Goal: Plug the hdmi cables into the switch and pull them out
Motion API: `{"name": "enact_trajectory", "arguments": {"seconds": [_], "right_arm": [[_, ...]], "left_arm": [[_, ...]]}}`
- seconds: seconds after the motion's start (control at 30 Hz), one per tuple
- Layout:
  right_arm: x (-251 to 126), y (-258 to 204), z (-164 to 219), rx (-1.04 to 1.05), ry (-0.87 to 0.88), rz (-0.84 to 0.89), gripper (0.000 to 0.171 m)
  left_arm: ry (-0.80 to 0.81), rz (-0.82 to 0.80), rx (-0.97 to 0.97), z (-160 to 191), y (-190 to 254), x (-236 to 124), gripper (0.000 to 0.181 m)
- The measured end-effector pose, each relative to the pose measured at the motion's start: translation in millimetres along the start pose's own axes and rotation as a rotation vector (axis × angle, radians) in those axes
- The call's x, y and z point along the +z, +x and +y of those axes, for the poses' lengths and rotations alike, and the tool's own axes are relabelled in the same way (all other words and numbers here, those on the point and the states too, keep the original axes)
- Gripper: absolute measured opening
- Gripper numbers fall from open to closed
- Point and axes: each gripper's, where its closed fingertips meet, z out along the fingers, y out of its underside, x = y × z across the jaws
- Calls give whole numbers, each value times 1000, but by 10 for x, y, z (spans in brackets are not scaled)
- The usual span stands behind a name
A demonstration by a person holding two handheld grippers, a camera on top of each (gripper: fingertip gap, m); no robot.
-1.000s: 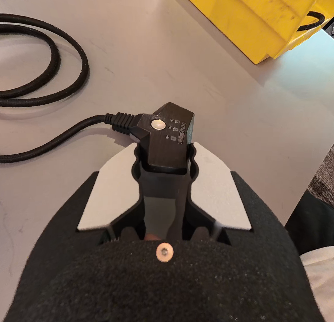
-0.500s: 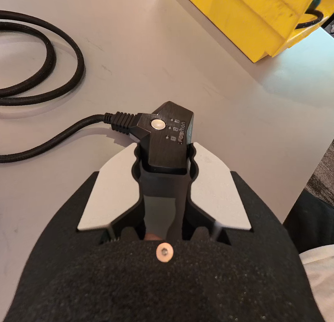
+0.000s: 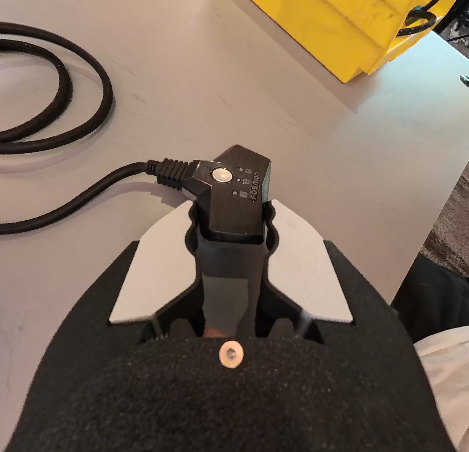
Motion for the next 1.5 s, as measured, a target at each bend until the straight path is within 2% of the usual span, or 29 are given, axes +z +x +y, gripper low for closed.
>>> {"name": "enact_trajectory", "arguments": {"seconds": [0.07,0.17,0.27,0.37,0.5,0.6,0.73,1.0,1.27,1.4,1.5], "right_arm": [[-73,-270,-313,6,240,-120,31],[33,-642,-601,50,476,-205,39],[484,-1251,-648,13,525,-333,66],[927,-1803,-690,-89,574,-397,80],[1149,-2200,-979,-160,725,-457,84],[1326,-2237,-1068,-277,700,-388,82],[1452,-2242,-1076,-342,656,-379,54],[1530,-2200,-977,-309,595,-399,55],[1488,-2220,-955,-351,510,-380,49],[1388,-2172,-1030,-428,475,-302,49],[1118,-2049,-1226,-477,478,-236,49]], "left_arm": [[-9,17,18,11,14,-9,51],[35,102,49,-52,93,-85,51],[153,266,57,-232,250,-305,51],[291,411,65,-431,369,-606,51],[361,538,69,-540,478,-822,51],[350,573,55,-511,511,-793,51],[345,573,57,-476,536,-723,51],[336,573,66,-436,522,-698,51],[345,588,76,-455,546,-746,51],[386,553,69,-496,498,-768,56],[405,509,58,-524,397,-782,55]]}}
